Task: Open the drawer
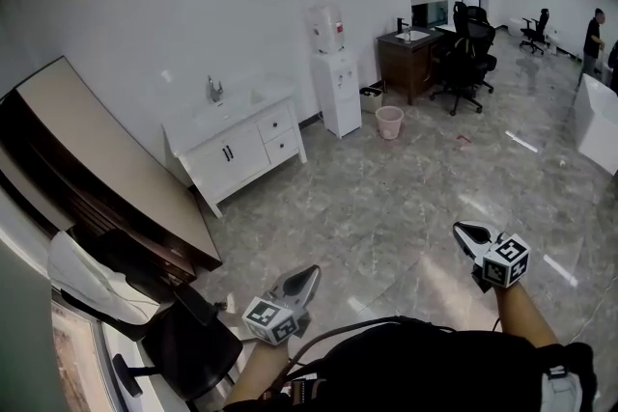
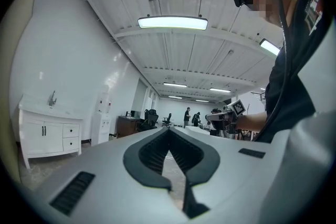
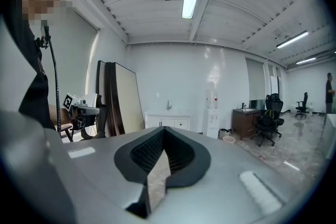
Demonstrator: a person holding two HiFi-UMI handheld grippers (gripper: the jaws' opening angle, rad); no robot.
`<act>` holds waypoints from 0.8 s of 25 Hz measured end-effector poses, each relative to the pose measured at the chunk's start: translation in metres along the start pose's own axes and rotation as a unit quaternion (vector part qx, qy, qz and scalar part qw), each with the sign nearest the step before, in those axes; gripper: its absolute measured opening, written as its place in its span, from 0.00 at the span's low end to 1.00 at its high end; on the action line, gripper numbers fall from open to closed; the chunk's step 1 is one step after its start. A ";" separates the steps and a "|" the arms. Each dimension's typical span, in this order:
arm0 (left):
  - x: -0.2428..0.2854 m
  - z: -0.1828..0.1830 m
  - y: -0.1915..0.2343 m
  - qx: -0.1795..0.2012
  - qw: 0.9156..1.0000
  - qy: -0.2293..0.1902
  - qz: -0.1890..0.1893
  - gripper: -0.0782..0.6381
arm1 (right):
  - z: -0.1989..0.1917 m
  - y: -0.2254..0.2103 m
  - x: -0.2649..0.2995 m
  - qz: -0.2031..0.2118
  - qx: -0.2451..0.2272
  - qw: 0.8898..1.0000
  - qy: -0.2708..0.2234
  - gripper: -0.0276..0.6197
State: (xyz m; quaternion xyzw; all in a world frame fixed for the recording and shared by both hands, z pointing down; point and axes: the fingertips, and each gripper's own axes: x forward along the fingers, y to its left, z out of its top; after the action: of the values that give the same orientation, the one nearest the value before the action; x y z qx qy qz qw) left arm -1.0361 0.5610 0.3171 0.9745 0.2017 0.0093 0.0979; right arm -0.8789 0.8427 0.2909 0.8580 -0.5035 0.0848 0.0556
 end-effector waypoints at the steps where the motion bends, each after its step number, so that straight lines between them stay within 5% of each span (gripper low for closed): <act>1: 0.003 0.004 0.013 -0.001 1.000 0.000 -0.002 0.11 | 0.006 0.001 0.014 0.000 -0.001 1.000 -0.002 0.04; 11: 0.012 0.015 0.114 -0.008 1.000 0.001 -0.014 0.11 | 0.026 0.004 0.114 -0.003 -0.005 1.000 0.003 0.04; 20: 0.020 0.018 0.170 -0.007 1.000 0.011 0.014 0.11 | 0.031 -0.018 0.174 0.013 -0.003 1.000 0.005 0.04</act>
State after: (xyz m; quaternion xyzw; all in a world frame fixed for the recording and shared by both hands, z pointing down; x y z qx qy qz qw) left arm -0.9499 0.4130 0.3324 0.9764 0.1887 0.0231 0.1027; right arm -0.7774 0.6971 0.2952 0.8505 -0.5150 0.0885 0.0597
